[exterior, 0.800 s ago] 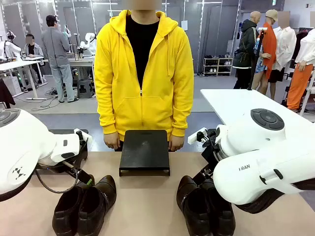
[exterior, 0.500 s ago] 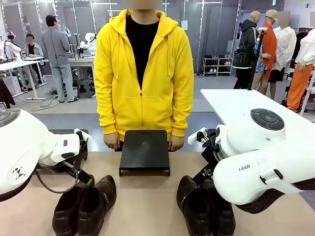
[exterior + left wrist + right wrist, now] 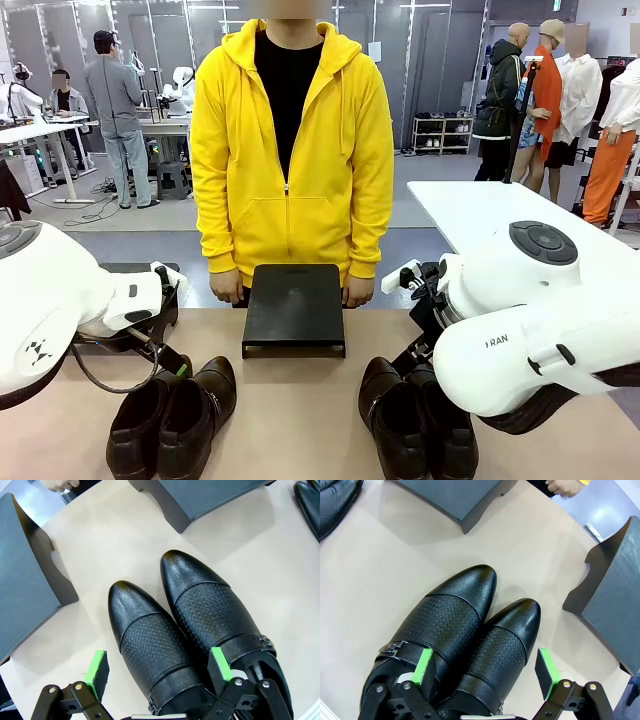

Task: Place the shoes on the stand as instructed by the person.
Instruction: Pick up one pair of Shoes and place it on the Shoes Stand indicated by the person.

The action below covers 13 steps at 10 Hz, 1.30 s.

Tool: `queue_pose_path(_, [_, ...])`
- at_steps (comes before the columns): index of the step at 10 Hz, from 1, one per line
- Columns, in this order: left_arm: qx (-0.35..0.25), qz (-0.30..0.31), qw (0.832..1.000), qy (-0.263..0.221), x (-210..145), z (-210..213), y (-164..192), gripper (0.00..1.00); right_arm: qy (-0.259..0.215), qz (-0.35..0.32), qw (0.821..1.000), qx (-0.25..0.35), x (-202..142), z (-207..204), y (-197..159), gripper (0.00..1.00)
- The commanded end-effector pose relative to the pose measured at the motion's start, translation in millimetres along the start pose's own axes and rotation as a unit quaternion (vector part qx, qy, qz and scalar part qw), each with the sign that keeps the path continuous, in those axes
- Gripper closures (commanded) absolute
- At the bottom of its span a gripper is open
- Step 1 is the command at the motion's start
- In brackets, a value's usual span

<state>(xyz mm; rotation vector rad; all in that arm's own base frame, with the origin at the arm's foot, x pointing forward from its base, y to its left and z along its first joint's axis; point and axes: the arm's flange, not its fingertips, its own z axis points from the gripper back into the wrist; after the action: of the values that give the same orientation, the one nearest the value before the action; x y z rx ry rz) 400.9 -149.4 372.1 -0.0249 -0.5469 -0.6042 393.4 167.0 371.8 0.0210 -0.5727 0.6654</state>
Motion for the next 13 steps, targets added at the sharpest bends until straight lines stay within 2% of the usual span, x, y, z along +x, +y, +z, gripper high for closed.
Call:
queue_pose_path(1, [0.000, 0.000, 1.000, 0.000, 0, 0, 0, 0.00, 0.000, -0.001, 1.000, 0.000, 0, 0, 0, 0.00])
queue_pose_path(4, [0.000, 0.000, 1.000, 0.000, 0, 0, 0, 0.00, 0.000, 0.000, 1.000, 0.000, 0, 0, 0, 0.00])
queue_pose_path(6, [0.018, -0.002, 1.000, 0.004, 23, 23, 14, 0.00, 0.009, 0.027, 0.999, 0.020, 20, 26, -14, 0.00])
queue_pose_path(7, [0.002, 0.003, 1.000, 0.001, 33, 41, 20, 0.00, 0.016, 0.024, 0.999, 0.043, 32, 40, -25, 0.00])
queue_pose_path(9, [-0.057, 0.027, 0.998, -0.009, 41, 78, 34, 0.00, 0.017, 0.030, 0.997, 0.065, 51, 70, -44, 0.00])
queue_pose_path(10, [-0.088, 0.032, 0.996, -0.006, 41, 97, 42, 0.00, 0.017, 0.012, 0.993, 0.116, 58, 89, -58, 0.00])
queue_pose_path(12, [-0.213, 0.084, 0.973, -0.044, 30, 139, 74, 0.00, 0.006, -0.046, 0.971, 0.236, 54, 132, -107, 0.00])
queue_pose_path(13, [-0.250, 0.104, 0.961, -0.047, 17, 157, 94, 0.00, -0.005, -0.072, 0.954, 0.290, 41, 148, -132, 0.00])
